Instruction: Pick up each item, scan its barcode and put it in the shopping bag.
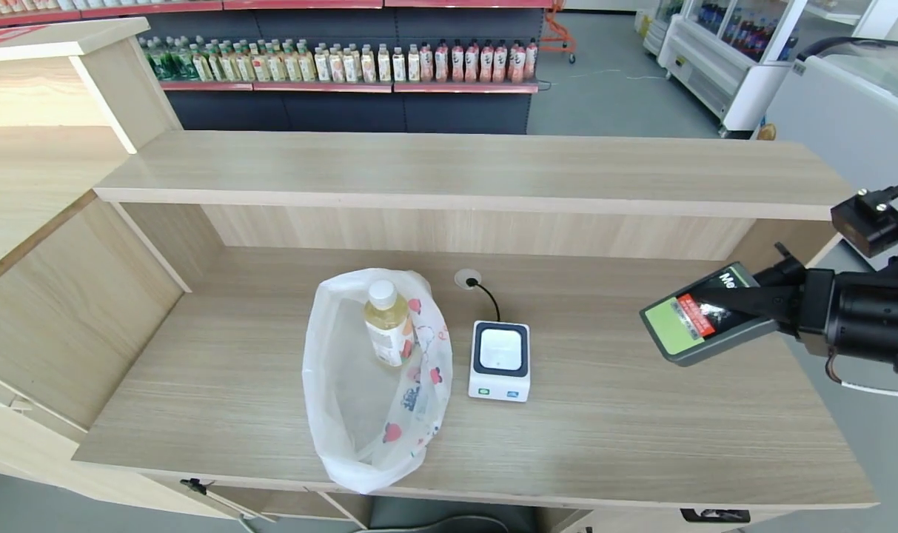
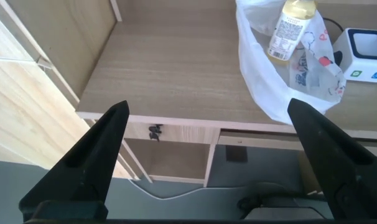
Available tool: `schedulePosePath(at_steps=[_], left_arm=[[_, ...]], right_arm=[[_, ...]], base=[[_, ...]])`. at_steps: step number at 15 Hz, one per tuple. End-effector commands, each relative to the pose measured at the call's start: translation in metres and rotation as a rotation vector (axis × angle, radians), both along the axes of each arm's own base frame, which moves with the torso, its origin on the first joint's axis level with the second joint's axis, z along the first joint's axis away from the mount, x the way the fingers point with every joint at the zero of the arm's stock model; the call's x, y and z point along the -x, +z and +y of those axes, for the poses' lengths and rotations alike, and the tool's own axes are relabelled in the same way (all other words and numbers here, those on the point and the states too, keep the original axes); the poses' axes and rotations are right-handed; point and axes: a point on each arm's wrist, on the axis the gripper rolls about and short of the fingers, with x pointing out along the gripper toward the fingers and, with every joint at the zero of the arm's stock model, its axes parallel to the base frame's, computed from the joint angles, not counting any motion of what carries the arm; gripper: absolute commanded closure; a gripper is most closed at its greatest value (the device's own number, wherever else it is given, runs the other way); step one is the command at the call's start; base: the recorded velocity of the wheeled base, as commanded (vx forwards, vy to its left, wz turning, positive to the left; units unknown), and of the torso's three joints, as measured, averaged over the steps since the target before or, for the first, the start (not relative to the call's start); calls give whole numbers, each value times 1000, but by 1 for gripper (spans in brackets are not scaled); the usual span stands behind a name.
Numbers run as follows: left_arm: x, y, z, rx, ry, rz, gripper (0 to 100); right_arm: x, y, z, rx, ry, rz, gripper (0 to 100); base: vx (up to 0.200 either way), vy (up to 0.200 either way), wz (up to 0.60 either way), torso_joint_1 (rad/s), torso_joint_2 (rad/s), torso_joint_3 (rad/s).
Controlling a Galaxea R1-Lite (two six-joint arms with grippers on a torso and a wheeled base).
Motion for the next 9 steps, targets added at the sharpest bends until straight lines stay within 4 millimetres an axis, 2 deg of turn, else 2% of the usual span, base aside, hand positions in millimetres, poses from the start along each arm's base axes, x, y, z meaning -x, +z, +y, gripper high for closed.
schedulePosePath(at_steps=[1, 4, 5, 9], left_arm=[[0, 0, 0, 0, 1, 0, 0], [0, 0, 0, 0, 1, -1, 0], [0, 0, 0, 0, 1, -1, 0], [0, 0, 0, 2, 1, -1, 0]], right_arm=[[-15, -15, 5, 35, 5, 39, 100], [-23, -26, 16, 52, 44, 72, 100], [-28, -36, 32, 78, 63, 110, 100], [-47, -58, 68, 126, 93, 92, 100]], base=[[0, 0, 0, 0, 0, 0], [0, 0, 0, 0, 0, 0], [0, 0, 0, 0, 0, 0], [0, 0, 0, 0, 0, 0]])
